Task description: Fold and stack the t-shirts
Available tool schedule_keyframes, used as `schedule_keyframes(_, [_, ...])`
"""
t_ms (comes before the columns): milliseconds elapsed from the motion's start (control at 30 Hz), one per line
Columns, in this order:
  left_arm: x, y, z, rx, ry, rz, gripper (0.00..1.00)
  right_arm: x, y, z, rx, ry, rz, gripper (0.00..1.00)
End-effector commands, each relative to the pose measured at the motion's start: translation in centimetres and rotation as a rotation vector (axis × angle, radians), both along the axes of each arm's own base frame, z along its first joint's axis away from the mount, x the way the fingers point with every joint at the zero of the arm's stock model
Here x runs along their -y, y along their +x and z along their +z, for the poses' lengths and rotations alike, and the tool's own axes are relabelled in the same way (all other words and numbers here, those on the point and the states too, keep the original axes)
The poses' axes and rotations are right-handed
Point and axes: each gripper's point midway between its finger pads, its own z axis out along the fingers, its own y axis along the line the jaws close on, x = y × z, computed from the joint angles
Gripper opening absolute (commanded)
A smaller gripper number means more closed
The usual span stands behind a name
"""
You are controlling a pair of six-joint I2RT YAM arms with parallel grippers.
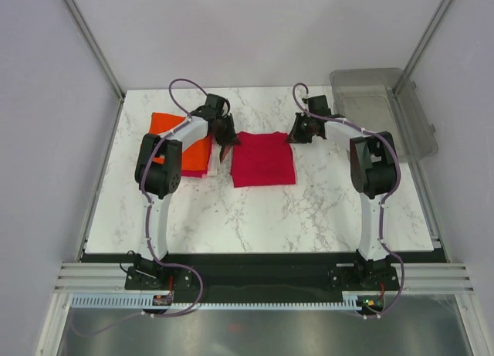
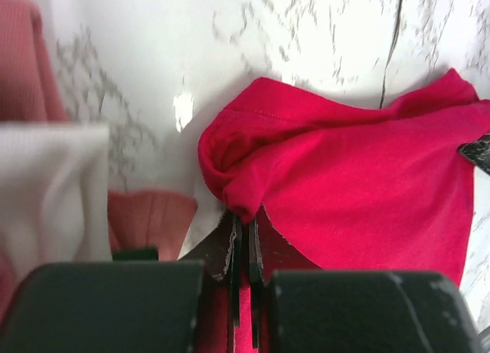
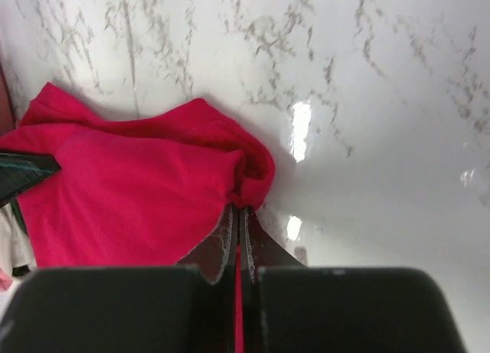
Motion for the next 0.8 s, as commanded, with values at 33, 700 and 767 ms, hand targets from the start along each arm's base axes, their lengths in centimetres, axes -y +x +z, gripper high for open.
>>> schedule_keyframes(33, [-0.5,-1.4,4.3,0.073,0.007,-0.027,0.02,-2.2,-1.4,6.5,0.106,0.037,0.062,0.0])
schedule_keyframes(700, [-1.9,-6.2,13.3,0.223,-0.035,-0.028,0.02,-3.1,-7.0,14.2,0.215,0.063,0.112,0.0])
schedule_keyframes(767, [-1.8,-6.8,13.8,0.225,-0.045,-0.032,0.02,-3.6,-7.6,14.8,0.224,0.064,0.124,0.0])
